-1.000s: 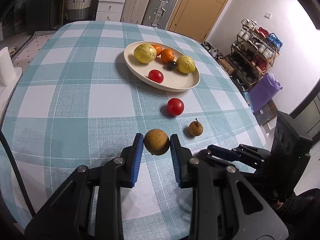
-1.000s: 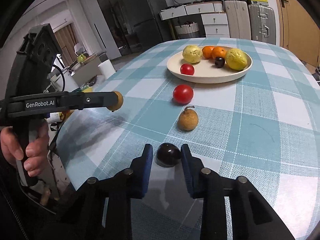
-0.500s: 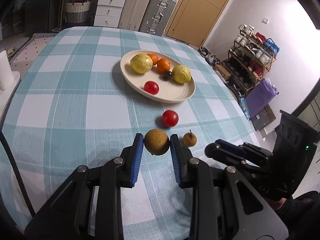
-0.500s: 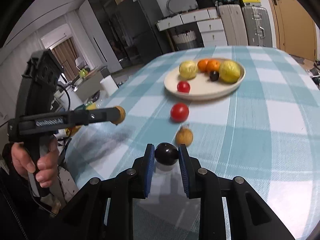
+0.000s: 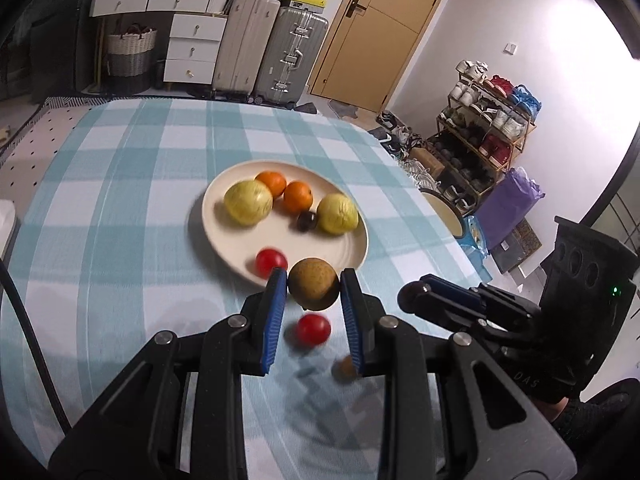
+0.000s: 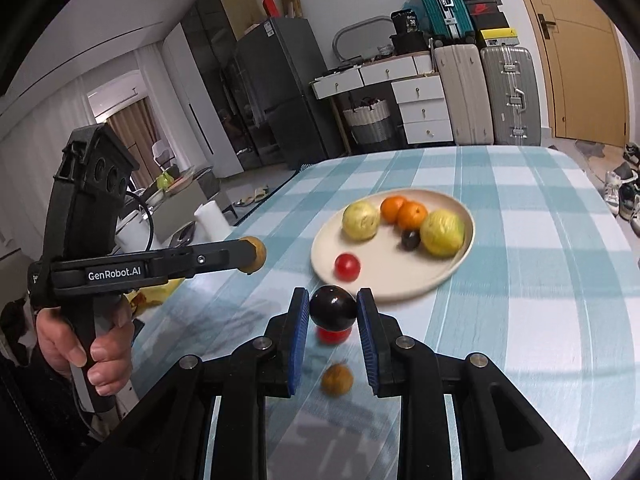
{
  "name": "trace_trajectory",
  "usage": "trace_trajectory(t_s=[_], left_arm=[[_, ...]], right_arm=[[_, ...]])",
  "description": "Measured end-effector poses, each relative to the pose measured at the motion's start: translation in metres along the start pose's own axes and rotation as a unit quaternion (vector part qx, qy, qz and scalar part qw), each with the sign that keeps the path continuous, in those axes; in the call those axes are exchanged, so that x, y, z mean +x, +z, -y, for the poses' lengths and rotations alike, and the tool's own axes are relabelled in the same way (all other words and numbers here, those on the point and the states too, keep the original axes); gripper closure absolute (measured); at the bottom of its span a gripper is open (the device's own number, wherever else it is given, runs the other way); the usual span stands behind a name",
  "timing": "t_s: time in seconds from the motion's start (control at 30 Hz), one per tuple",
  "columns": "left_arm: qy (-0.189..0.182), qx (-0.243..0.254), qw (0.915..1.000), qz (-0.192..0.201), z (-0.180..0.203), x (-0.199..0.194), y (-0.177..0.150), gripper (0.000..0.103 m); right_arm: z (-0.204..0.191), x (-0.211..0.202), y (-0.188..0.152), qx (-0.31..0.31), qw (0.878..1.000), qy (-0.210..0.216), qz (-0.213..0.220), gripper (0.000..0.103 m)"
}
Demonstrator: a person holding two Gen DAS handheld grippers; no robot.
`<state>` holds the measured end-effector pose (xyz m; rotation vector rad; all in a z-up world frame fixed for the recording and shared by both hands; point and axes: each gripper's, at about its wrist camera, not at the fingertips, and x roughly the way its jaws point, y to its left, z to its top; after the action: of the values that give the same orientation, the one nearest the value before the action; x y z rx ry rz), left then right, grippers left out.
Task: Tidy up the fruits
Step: 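Carry both held fruits over the plate and lower them, then open both grippers to release the brown fruit and plum onto the plate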
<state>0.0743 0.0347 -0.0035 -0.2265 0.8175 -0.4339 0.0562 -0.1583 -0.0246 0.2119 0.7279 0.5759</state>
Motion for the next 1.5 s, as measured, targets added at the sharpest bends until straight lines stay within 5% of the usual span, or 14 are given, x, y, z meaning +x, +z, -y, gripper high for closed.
trace_trajectory(t_s=[0.87,1.4,1.5], left_arm=[[0.015,0.004,0.998,-0.062,-0.007,0.137,0.079,0.079],[0.02,-0.02,0.9965,-0.079,-0.019,0.167,0.085,0.079],[0.02,-0.023,0.9972,-0.069,-0.018,0.162,0.088,0.078]], right_arm=[[0.048,0.08,0.042,0.012,0.999,-0.021,-0.021,0.078],[0.058,0.109,0.038,0.027,0.998,-0.025,-0.05,0.078],[0.057,0.114,0.04,0.026,0.998,-0.032,-0.052,0.07]])
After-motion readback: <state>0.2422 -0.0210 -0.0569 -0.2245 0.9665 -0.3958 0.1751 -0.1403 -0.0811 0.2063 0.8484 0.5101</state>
